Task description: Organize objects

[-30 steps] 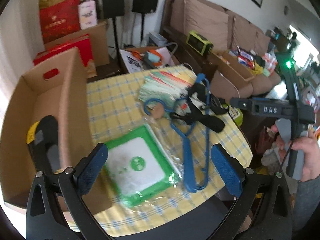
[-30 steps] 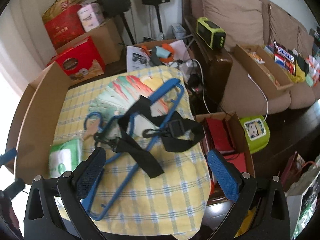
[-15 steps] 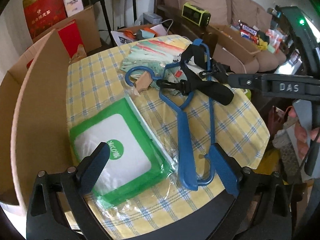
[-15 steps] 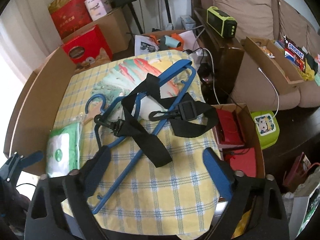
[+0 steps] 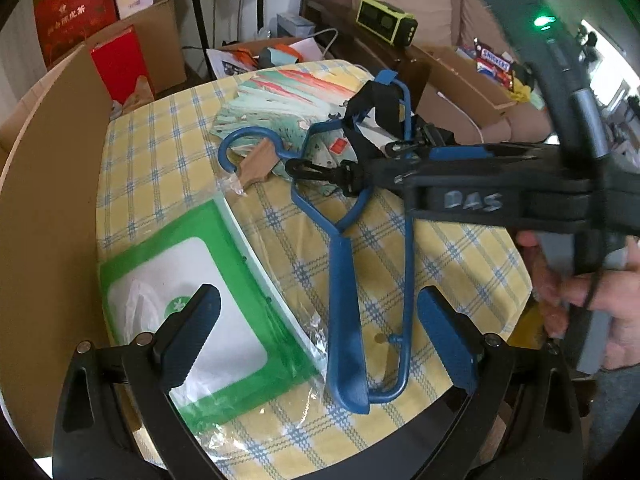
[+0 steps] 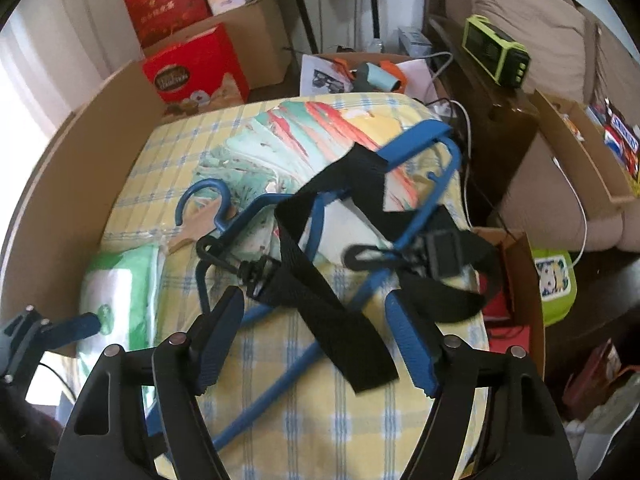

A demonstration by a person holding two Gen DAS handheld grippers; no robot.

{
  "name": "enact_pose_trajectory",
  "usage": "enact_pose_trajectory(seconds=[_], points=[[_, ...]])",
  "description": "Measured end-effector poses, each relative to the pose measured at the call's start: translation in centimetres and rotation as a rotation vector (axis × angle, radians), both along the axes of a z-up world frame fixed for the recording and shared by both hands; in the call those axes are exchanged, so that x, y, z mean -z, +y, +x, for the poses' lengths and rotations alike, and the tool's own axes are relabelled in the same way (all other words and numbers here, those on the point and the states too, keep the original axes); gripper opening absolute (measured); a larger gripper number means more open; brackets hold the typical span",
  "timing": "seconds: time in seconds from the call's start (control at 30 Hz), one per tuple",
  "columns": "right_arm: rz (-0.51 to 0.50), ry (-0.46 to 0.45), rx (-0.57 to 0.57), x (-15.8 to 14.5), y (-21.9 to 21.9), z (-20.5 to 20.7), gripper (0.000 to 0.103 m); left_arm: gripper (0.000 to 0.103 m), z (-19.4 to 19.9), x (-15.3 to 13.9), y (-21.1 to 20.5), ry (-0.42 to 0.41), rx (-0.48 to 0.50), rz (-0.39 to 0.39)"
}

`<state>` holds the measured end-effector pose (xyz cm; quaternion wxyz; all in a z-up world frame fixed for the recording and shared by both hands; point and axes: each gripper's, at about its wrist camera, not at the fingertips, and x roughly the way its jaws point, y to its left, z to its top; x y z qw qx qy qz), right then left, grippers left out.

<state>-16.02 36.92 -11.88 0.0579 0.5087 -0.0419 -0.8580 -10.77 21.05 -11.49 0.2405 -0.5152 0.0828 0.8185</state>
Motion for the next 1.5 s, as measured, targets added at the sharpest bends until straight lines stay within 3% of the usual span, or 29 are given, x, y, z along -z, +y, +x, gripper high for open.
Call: enact_pose_trajectory(seconds=[0.1,0.17,0.23,0.33,0.6,0.8,1.17,1.5], points=[[0.033,-0.021,-0.041,1.0,-0.9,-0.8,0.061,0.099,-0.4,0.1,-0.2,-0.014,-0.004,0.010],[0.068,-0.028,-0.056,1.6,-1.4,-1.1,0.043,0.099,-0.6,0.2,-0.3,-0.023,-0.008,0.014],[0.030,-0.032,-0.079,1.4,-1.6,-1.0,0.025,0.099,-0.8,0.1,-0.5,-0.028,-0.011,0.020],[0.044,-0.005,-0.100,0.2,-2.0,-0.5,0.018,0.099,-1.1,0.1,-0.8,-0.031,-0.017,0.029],[-0.198,0.094,-0.115,-6.9,-0.6,-0.1,0.015,0.099,-1.6,-1.3,-1.2,-0.035,-0.024,0.088],[-0.292,0.178,-0.118,-13.4,-0.5,0.0,0.013,0.099,-2.0,-2.9,-1.4,-0.003,-0.033,0.104],[-0.310,0.339,-0.132,-24.1,-0.6,1.9,0.013,0.099,-2.8,-5.6,0.0,0.052,-0.018,0.145],[-0.344,0.464,-0.166,-33.8,-2.2,3.5,0.011,0.099,-4.5,-8.7,2.7,0.177,-0.010,0.123]])
